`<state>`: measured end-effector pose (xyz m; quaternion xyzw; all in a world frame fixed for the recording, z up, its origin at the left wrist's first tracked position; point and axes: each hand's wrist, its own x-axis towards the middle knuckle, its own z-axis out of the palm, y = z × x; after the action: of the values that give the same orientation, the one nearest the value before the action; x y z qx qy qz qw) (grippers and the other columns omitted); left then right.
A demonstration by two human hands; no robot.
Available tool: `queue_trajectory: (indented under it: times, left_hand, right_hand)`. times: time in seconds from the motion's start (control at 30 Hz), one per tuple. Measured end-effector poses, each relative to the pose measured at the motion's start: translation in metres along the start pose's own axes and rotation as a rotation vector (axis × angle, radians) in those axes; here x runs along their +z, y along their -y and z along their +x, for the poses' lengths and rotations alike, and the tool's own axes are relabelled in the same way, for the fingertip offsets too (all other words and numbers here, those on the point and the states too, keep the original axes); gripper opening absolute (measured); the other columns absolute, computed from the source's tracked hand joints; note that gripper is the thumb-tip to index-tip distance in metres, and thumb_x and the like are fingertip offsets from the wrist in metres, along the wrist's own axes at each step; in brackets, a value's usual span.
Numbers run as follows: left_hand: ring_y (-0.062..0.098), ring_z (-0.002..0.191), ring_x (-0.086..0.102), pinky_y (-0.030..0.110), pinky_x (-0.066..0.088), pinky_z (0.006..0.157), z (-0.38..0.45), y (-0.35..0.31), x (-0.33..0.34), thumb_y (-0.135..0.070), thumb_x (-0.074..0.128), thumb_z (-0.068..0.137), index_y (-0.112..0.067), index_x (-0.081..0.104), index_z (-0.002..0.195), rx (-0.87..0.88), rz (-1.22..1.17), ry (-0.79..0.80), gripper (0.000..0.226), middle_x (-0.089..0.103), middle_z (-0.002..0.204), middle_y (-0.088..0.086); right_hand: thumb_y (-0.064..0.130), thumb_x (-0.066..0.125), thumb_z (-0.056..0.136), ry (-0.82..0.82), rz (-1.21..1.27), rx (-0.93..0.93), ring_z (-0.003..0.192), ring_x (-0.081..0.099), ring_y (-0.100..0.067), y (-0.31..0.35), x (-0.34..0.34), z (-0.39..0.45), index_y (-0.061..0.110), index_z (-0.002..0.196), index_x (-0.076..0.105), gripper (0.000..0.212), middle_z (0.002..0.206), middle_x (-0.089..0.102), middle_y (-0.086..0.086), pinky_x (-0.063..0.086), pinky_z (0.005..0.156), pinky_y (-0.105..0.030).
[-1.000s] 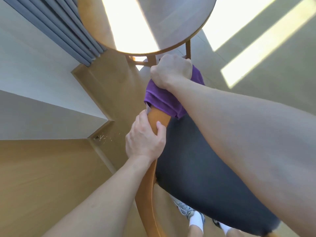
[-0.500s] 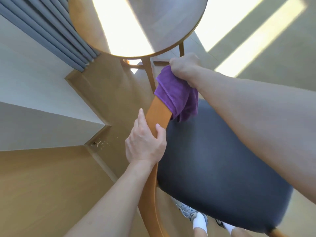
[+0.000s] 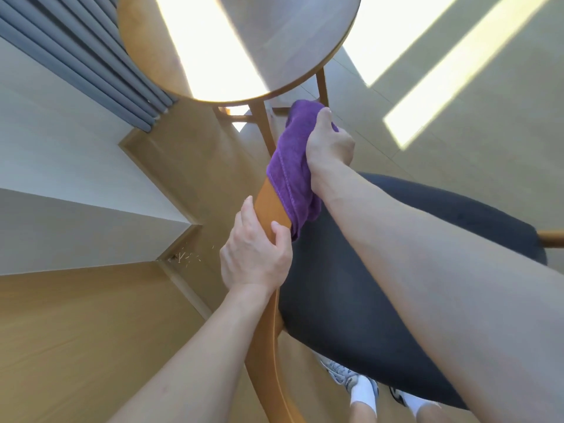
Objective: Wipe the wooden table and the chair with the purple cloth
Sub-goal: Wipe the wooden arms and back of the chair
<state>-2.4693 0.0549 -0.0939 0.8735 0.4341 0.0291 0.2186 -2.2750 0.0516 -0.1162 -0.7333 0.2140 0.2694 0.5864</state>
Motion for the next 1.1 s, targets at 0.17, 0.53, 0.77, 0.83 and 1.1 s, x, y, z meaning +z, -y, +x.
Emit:
queue_trajectory:
  times: [0.17, 0.53, 0.77, 0.83, 1.1]
  left_hand:
    - [0.022, 0.105, 0.067, 0.029, 0.043, 0.078, 0.002, 0.005, 0.002, -0.063, 0.031, 0.092, -0.025, 0.042, 0.140, 0.032, 0.031, -0.011, 0.062, 0.061, 0.128, -0.002]
    - [0.015, 0.076, 0.062, 0.042, 0.060, 0.069, 0.004, 0.003, -0.002, -0.044, 0.038, 0.093, -0.025, 0.048, 0.110, 0.009, -0.066, -0.015, 0.027, 0.059, 0.093, -0.006]
    - [0.018, 0.084, 0.062, 0.042, 0.059, 0.075, 0.005, 0.005, -0.004, -0.037, 0.046, 0.092, -0.022, 0.052, 0.112, 0.034, -0.155, -0.011, 0.025, 0.061, 0.099, -0.002]
    - [0.016, 0.086, 0.062, 0.040, 0.060, 0.078, 0.003, 0.006, -0.006, -0.035, 0.048, 0.093, -0.022, 0.055, 0.115, 0.043, -0.202, -0.044, 0.027, 0.062, 0.103, -0.002]
    - [0.013, 0.101, 0.059, 0.038, 0.057, 0.089, -0.006, 0.014, -0.011, -0.022, 0.057, 0.091, -0.021, 0.059, 0.119, -0.088, -0.453, -0.187, 0.028, 0.063, 0.115, -0.005]
  right_hand:
    - [0.027, 0.038, 0.102, 0.286, -0.586, -0.102, 0.123, 0.057, -0.032, 0.061, -0.001, 0.023, 0.006, 0.137, 0.056, 0.045, 0.139, 0.057, -0.016, 0.046, 0.103, -0.040]
    - [0.042, 0.039, 0.097, 0.142, -1.099, -1.144, 0.142, 0.040, -0.023, -0.032, -0.016, -0.059, 0.027, 0.109, 0.073, 0.039, 0.137, 0.062, 0.005, 0.008, 0.123, -0.056]
    - [0.046, 0.031, 0.096, 0.353, -1.280, -1.309, 0.103, 0.059, -0.019, 0.004, -0.012, -0.022, 0.028, 0.075, 0.064, 0.043, 0.097, 0.072, 0.004, 0.023, 0.118, -0.046]
    - [0.046, 0.031, 0.094, 0.288, -1.324, -1.285, 0.086, 0.054, -0.018, 0.012, 0.000, -0.019, 0.027, 0.067, 0.059, 0.043, 0.084, 0.069, 0.002, 0.031, 0.110, -0.044]
    - [0.051, 0.031, 0.093, 0.149, -1.321, -1.216, 0.077, 0.051, -0.019, 0.008, 0.006, -0.019, 0.024, 0.070, 0.064, 0.048, 0.072, 0.056, 0.004, 0.037, 0.102, -0.044]
